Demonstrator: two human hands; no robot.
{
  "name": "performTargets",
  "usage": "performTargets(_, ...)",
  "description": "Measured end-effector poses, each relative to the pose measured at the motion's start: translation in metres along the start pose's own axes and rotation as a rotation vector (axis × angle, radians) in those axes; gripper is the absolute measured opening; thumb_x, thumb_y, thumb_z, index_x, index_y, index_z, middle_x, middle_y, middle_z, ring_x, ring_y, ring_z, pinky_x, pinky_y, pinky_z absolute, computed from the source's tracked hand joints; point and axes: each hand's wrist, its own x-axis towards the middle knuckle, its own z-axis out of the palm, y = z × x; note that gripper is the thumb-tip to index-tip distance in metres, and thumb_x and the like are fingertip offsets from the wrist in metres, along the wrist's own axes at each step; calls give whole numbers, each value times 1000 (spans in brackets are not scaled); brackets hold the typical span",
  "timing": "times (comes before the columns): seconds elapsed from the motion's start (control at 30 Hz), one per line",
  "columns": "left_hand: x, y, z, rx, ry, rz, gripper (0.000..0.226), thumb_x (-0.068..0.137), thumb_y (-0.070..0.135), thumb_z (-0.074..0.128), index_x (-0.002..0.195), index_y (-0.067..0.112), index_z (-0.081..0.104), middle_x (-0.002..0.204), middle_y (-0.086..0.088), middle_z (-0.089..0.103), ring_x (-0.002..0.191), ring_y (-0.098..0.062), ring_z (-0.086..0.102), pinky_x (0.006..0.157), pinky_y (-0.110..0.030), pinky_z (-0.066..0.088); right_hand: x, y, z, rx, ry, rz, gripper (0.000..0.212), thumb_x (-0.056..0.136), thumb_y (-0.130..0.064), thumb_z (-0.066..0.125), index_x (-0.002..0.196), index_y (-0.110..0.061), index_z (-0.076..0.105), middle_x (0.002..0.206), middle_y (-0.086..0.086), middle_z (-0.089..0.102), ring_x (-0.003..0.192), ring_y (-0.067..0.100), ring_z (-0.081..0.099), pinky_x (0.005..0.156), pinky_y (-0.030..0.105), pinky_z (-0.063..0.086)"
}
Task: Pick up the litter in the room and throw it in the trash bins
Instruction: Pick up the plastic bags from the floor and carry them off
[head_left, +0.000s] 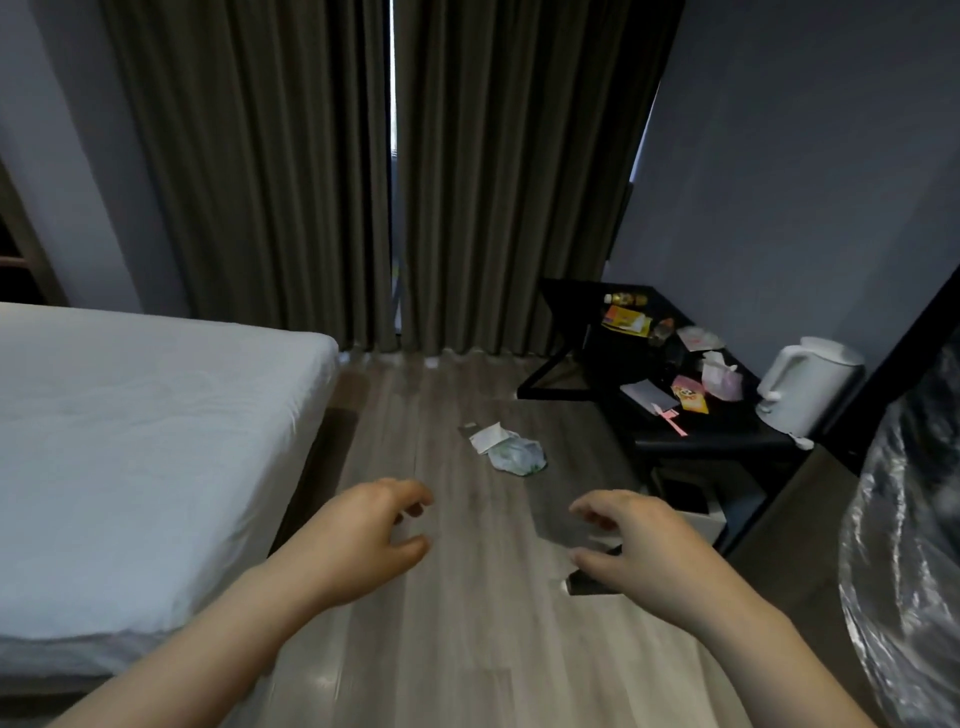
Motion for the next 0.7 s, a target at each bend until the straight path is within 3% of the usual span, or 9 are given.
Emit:
performTargets(0.27,132,-57,-3,14,-14,21,44,86,42,58,129,33,50,121,16,58,104,1,56,84,-16,47,136,24,15,8,-9,45,47,81,-45,65,125,-34,55,119,-16,56,106,-1,53,86,15,44)
performTargets(0.5,265,-104,-11,16,-40,-14,44,85,46,60,126,34,52,116,18,59,100,4,55,83,-12,43,268,73,8,43,-92,112,45,82,-44,65,123,-30,55,119,-11,57,106,5,56,88,24,48)
performTargets(0.7,359,-136,-6,-6,-87,-49,44,85,43,61,126,32,53,114,16,59,99,0,57,87,-17,47,362,102,8,104,-138,163,43,81,-37,68,121,-25,58,120,-5,60,109,10,58,92,28,49)
